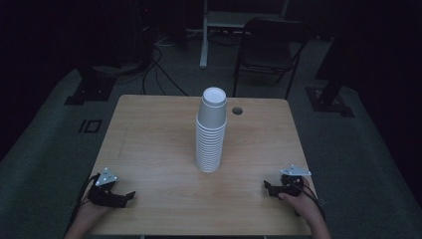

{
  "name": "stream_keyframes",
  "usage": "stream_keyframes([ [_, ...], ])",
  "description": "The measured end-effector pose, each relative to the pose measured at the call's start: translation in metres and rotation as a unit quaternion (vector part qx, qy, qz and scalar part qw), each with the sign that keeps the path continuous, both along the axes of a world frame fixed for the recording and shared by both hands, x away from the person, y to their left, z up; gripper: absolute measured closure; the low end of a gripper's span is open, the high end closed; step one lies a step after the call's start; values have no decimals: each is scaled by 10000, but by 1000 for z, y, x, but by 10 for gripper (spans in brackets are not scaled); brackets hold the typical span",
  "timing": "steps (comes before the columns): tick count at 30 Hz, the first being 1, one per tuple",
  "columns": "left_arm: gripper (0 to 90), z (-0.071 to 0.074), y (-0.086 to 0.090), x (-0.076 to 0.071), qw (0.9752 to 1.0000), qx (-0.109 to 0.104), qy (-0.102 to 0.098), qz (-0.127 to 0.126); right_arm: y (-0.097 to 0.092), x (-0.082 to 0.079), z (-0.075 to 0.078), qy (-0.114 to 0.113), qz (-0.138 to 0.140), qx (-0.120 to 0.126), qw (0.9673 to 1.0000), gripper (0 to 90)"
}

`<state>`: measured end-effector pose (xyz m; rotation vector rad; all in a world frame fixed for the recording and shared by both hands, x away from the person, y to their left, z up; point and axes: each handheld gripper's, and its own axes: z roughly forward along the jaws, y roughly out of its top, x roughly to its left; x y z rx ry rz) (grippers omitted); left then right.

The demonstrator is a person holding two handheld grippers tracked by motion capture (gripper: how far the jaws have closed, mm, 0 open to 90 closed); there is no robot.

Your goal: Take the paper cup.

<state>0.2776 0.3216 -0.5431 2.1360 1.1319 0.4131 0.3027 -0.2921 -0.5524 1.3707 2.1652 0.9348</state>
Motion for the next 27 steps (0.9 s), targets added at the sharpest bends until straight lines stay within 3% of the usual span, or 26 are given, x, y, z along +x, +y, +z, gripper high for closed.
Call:
stream_keyframes([
  [10, 10, 12, -14, 9, 9995, -234, -142, -132, 0, 0, 0, 3, 1, -2, 10000, 105],
  [14, 10, 22, -24, 16, 9983, -441, -273, -251, 0, 0, 0, 3, 4, -2, 10000, 105],
  [27, 10, 48, -55, 31, 9952, -597, -531, -572, 0, 1, 0, 3, 18, -3, 10000, 104],
])
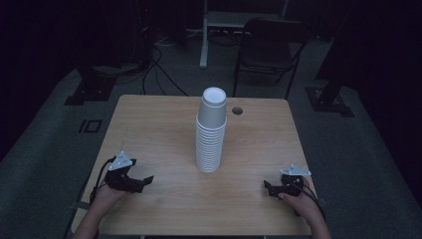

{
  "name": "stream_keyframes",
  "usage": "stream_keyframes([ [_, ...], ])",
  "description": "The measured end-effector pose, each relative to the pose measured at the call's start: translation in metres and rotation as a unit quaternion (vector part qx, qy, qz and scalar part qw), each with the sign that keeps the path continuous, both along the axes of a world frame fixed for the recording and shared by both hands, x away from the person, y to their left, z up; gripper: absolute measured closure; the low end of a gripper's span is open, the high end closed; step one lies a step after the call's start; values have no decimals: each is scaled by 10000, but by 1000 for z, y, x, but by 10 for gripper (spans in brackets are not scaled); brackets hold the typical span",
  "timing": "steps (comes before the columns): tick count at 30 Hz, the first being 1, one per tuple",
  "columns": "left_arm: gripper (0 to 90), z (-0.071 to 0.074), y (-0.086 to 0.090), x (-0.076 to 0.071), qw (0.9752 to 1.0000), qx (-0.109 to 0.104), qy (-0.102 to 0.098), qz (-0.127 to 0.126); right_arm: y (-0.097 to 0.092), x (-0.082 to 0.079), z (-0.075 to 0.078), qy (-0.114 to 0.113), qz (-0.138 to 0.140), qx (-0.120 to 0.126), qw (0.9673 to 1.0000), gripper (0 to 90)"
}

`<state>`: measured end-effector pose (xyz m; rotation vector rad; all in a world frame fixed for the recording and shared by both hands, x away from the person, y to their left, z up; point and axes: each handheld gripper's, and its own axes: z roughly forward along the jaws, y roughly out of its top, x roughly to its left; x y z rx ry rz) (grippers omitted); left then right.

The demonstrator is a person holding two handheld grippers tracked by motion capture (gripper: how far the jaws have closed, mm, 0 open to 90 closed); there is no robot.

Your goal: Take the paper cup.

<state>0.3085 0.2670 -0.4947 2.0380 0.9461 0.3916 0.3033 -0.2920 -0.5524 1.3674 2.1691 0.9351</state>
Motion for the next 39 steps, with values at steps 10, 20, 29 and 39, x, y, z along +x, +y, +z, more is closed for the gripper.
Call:
stream_keyframes([
  [10, 10, 30, -26, 15, 9992, -103, -233, -296, 0, 1, 0, -4, 20, -5, 10000, 105],
  [20, 10, 62, -66, 28, 9961, -263, -518, -660, 0, 1, 0, -3, 19, -5, 10000, 104],
  [29, 10, 87, -92, 35, 9923, -412, -749, -893, 0, 1, 0, -13, 28, -8, 10000, 104],
  [39, 10, 117, -114, 46, 9879, -527, -1048, -1016, 0, 2, 0, -17, 37, -8, 10000, 104],
])
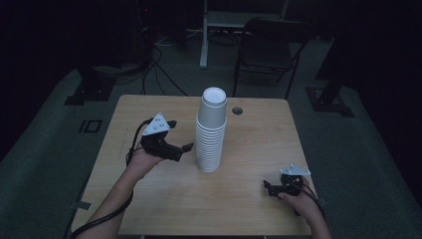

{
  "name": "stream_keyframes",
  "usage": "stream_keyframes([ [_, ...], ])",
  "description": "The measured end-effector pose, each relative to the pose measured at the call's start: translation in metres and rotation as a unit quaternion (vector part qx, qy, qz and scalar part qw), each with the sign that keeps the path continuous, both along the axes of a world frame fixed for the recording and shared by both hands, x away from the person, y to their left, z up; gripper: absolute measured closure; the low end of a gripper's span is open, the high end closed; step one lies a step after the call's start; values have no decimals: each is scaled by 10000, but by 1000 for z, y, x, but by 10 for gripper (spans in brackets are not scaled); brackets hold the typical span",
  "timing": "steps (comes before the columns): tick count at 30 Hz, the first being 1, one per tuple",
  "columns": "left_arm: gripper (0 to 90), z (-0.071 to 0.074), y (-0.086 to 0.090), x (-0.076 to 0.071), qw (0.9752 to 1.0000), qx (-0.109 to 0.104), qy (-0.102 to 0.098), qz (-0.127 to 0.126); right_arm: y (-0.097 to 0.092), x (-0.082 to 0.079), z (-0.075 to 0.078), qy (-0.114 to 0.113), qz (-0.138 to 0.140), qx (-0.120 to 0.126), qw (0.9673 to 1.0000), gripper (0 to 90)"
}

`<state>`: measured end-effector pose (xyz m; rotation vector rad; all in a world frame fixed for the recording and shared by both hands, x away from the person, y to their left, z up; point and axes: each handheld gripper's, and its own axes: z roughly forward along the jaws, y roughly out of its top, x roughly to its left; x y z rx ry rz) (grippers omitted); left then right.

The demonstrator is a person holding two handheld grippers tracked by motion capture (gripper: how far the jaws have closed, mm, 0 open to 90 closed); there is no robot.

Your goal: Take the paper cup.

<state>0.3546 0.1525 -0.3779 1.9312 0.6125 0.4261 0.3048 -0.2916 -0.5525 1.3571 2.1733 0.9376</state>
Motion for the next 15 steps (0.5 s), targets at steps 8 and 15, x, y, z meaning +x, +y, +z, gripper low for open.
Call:
stream_keyframes([
  [8, 10, 10, -20, 13, 9998, -120, -72, -110, 0, 0, 0, 8, -5, 11, 10000, 105],
  [15, 10, 14, -36, 23, 9994, -238, -125, -196, 0, 0, 0, 6, -6, 11, 10000, 105],
])
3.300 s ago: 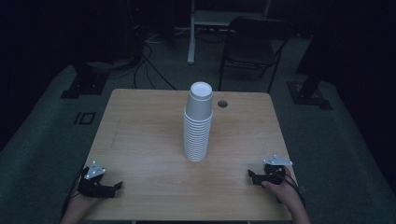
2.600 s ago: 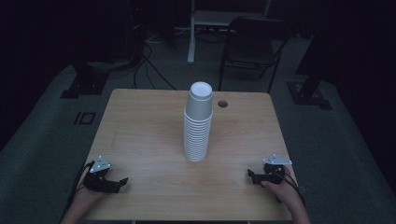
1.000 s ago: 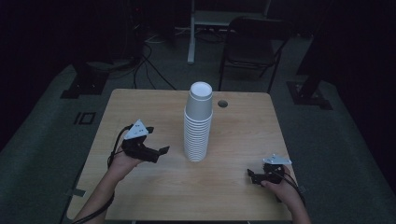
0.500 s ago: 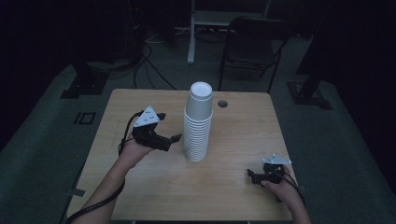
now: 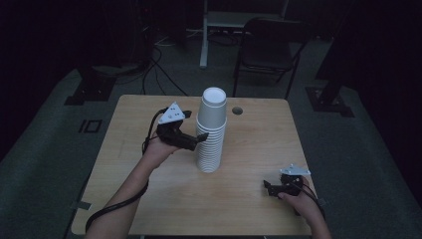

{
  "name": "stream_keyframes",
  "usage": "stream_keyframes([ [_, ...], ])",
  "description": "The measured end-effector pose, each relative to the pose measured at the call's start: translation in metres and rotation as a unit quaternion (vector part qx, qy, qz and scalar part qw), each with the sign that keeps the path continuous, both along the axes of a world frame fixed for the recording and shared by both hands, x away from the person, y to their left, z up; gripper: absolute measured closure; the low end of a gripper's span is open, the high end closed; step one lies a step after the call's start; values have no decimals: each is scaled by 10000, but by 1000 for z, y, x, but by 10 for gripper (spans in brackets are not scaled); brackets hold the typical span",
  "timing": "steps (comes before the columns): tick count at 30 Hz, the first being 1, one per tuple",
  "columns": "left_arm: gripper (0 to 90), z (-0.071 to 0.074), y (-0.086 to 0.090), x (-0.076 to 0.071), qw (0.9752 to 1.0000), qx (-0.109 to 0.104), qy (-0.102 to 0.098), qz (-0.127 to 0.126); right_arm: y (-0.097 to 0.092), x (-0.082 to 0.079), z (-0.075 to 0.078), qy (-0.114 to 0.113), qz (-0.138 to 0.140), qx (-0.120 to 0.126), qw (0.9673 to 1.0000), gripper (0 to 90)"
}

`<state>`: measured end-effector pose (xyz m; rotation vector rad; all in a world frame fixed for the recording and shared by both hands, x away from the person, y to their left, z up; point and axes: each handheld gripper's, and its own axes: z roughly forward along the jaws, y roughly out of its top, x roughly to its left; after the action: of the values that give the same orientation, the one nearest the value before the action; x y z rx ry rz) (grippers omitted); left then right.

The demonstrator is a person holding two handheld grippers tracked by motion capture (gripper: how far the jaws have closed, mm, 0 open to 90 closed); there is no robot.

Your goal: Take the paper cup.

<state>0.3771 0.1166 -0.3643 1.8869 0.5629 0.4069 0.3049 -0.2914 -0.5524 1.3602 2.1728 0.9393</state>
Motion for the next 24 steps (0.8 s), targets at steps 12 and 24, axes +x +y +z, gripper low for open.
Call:
stream_keyframes([
  [12, 10, -7, -24, 12, 9999, -9, 51, -118, 0, 0, 0, -1, 2, -1, 10000, 104],
  [24, 32, -12, -29, 17, 9999, -72, 47, -143, 0, 0, 0, 2, 2, -1, 10000, 105],
])
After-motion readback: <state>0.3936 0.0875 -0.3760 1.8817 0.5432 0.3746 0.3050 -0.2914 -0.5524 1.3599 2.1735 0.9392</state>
